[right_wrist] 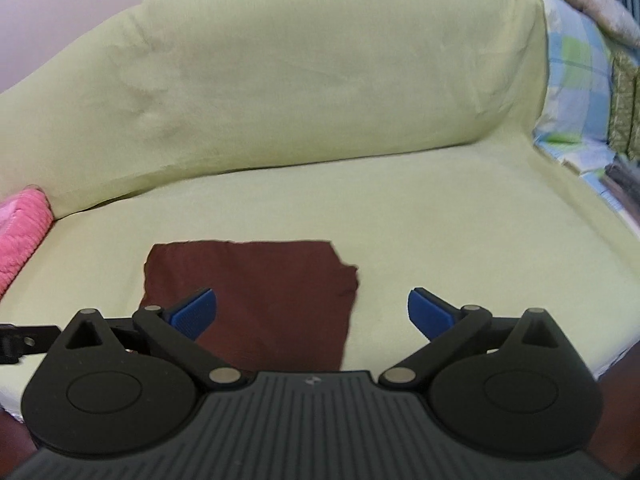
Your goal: Fold clothes
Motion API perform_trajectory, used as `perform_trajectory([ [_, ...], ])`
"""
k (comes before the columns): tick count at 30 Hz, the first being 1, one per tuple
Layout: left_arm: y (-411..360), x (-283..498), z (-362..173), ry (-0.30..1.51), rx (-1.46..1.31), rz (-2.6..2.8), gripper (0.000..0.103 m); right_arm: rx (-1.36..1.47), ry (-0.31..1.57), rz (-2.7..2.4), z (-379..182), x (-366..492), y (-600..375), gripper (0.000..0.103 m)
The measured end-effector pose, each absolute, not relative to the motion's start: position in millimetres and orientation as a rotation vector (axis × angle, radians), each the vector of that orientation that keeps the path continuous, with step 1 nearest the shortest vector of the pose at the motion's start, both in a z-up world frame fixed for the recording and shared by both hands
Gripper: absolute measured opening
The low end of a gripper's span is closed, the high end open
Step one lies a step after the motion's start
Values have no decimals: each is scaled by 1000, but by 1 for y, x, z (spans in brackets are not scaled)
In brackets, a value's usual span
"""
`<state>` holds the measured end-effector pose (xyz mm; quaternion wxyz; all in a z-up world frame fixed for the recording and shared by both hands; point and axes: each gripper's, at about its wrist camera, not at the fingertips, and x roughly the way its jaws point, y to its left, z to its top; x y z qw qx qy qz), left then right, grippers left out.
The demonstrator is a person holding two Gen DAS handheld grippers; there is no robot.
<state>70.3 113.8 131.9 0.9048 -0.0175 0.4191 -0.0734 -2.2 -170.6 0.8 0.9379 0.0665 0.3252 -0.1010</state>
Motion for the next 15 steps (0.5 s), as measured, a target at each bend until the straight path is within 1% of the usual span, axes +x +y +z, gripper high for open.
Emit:
perform_trajectory([
  [8,115,51,164,795,-73,-132,81,68,554,-192,33,-24,-167,101],
  [10,115,45,171,773,-68,-133,85,62,535,-193,38,-28,-166,102],
  [15,118,36,180,757,-85,-152,86,66,506,-198,47,-36,-167,101],
])
